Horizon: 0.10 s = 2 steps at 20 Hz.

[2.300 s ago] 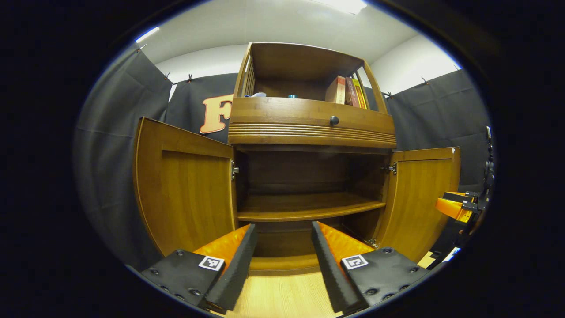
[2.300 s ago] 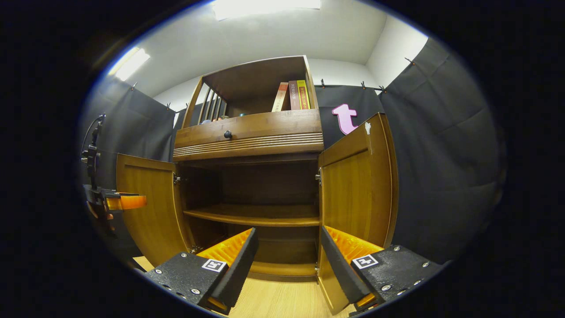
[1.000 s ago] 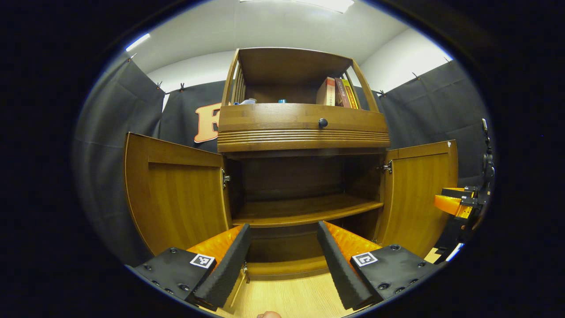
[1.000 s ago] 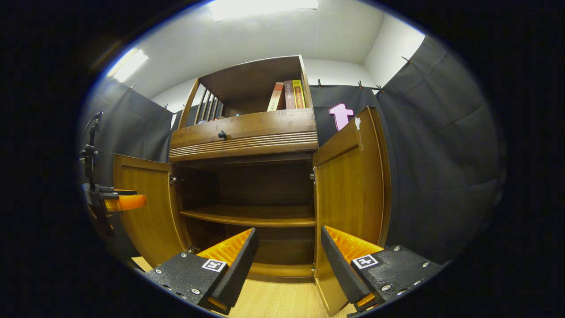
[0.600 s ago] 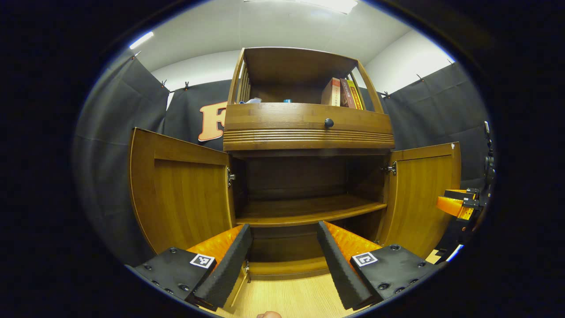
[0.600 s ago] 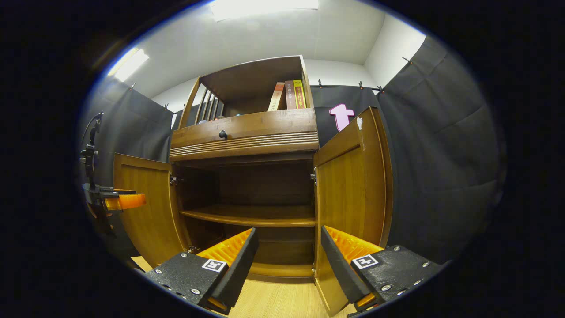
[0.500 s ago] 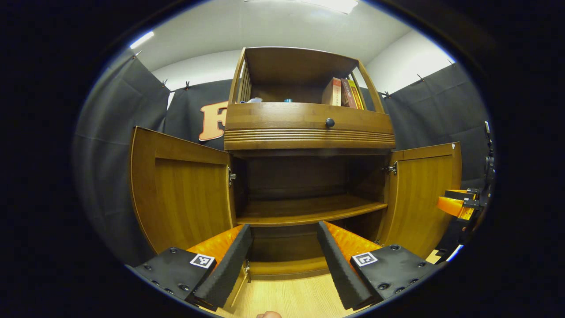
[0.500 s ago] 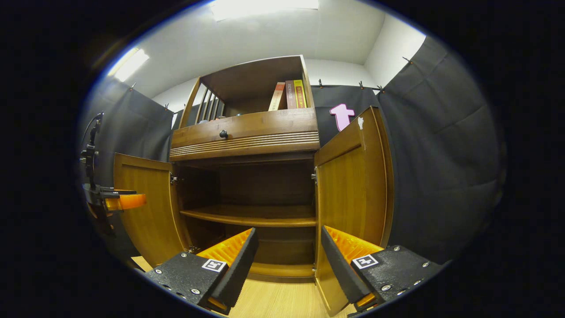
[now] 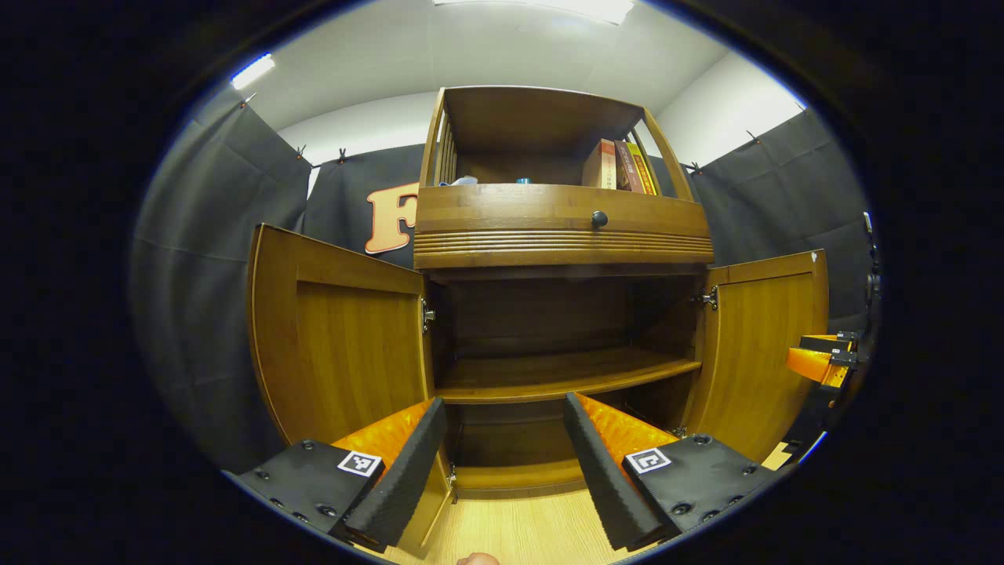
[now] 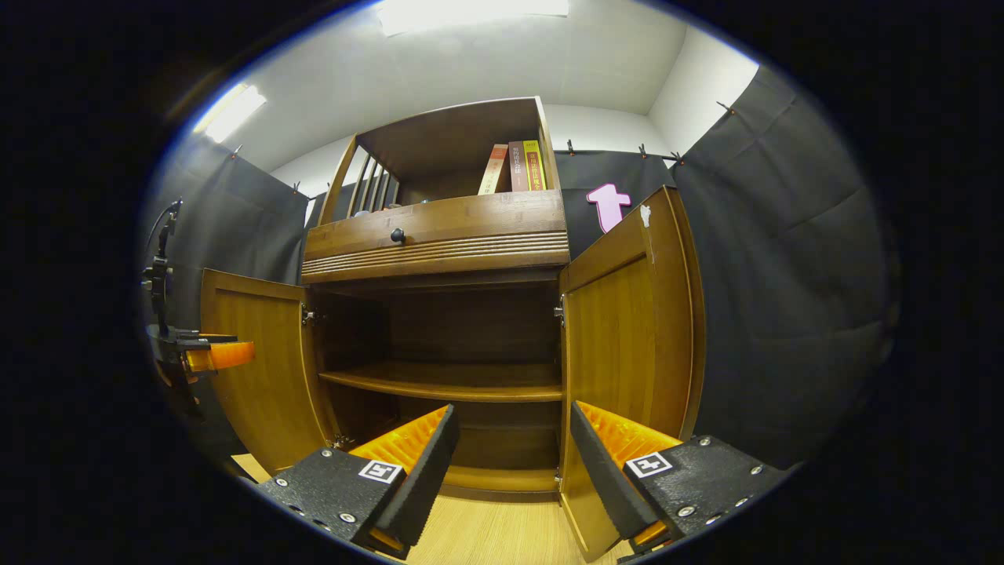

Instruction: Open the right door of the double-door shoe cabinet with the right hand, and open the left door with the left hand.

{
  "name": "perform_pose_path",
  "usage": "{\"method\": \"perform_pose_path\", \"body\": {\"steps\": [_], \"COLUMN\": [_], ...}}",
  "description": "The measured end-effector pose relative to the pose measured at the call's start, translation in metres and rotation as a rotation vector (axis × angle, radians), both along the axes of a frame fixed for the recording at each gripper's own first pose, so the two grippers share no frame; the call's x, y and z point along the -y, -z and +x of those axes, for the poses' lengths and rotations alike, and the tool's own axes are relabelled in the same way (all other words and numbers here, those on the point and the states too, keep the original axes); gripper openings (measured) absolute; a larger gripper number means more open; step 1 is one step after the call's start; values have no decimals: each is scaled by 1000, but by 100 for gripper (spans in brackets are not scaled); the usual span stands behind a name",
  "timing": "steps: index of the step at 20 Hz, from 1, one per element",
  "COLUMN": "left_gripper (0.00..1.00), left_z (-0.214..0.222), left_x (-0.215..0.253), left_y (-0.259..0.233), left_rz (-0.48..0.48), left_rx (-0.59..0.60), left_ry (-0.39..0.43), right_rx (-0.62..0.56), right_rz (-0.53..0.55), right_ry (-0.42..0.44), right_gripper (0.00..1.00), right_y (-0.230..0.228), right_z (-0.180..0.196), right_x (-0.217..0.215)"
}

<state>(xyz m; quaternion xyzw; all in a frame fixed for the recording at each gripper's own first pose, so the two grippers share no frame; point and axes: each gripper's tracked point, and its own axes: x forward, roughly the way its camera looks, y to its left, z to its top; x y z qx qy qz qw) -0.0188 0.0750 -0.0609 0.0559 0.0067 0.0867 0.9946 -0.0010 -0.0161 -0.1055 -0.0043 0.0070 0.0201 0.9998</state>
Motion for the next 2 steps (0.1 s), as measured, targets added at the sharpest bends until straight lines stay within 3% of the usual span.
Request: {"method": "perform_pose_path", "body": {"steps": [2], "left_gripper": [98], "left_z": [0], "left_x": [-1], "left_y": [1], "left_rz": [-3], "left_rx": [-1], "left_ry": [-2], "right_rx": [0], "right_rz": [0], "right_ry": [-2], "right_gripper": [77], "right_y": [-1], "right_z": [0], "right_x": [-1]}}
